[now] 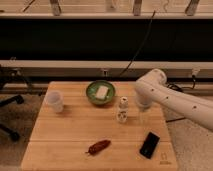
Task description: Knock the bottle over
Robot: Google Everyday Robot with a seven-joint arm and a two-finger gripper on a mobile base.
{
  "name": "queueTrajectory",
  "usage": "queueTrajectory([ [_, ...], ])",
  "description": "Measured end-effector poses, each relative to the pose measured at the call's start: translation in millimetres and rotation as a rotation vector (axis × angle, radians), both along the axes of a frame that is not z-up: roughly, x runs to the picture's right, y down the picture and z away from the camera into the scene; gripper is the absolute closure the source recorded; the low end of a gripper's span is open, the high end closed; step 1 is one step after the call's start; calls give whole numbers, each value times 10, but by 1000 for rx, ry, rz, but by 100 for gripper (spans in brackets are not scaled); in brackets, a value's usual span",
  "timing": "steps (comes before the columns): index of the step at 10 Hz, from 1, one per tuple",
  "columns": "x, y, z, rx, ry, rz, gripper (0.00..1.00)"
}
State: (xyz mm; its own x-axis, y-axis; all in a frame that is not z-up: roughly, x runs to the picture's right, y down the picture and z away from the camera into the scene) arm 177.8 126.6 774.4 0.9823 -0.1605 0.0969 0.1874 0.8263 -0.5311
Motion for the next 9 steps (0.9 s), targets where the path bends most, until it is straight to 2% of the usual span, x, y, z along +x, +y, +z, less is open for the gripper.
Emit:
queueTrajectory([
  [3, -204, 93, 18, -22, -30, -37, 20],
  [5, -261, 129, 7, -22, -41, -55, 20],
  [7, -348, 190, -89, -12, -64, -84, 20],
  [9, -583, 280, -209, -12, -102, -109, 20],
])
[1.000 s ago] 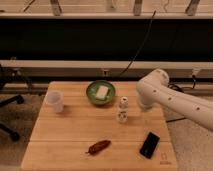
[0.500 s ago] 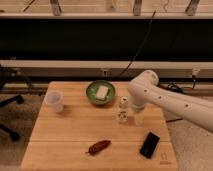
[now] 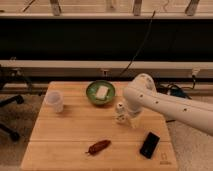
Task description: Knock the bottle over
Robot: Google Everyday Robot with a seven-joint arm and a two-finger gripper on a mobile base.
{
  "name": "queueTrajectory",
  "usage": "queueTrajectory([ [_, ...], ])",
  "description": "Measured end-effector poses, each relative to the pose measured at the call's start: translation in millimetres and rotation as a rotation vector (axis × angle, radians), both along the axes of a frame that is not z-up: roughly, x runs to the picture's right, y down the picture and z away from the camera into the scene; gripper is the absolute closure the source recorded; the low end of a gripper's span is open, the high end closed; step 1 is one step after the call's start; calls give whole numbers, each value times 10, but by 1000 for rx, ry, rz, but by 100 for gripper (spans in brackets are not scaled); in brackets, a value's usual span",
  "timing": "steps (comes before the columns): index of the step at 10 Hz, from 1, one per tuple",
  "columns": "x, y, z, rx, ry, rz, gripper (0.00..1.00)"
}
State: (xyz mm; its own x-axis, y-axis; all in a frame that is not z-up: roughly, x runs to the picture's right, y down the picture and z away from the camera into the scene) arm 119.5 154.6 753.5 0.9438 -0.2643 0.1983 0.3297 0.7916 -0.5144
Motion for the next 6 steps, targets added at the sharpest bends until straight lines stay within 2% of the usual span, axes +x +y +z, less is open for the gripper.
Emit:
queueTrajectory([
  [4, -248, 153, -169, -3, -60, -48, 20],
  [6, -253, 149, -202, 8, -84, -43, 21],
])
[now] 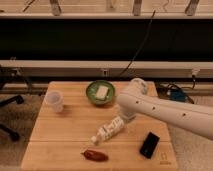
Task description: Knock the bottle over
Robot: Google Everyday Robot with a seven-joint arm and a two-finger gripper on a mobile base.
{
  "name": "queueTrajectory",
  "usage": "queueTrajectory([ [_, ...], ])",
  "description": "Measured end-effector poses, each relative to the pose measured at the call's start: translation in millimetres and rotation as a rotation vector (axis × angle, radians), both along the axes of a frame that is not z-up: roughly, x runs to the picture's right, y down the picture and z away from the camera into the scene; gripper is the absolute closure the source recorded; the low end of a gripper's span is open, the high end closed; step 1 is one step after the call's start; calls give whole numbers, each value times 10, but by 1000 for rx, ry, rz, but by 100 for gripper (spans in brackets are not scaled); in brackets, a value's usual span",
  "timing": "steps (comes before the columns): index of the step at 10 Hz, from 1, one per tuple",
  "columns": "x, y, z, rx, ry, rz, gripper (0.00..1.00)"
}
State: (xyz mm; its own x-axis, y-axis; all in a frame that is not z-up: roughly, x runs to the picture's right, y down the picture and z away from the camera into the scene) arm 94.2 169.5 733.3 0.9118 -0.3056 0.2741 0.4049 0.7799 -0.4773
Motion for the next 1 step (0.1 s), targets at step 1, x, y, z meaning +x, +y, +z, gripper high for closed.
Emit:
queueTrajectory([
  [1, 32, -17, 4, 3, 4, 8, 27],
])
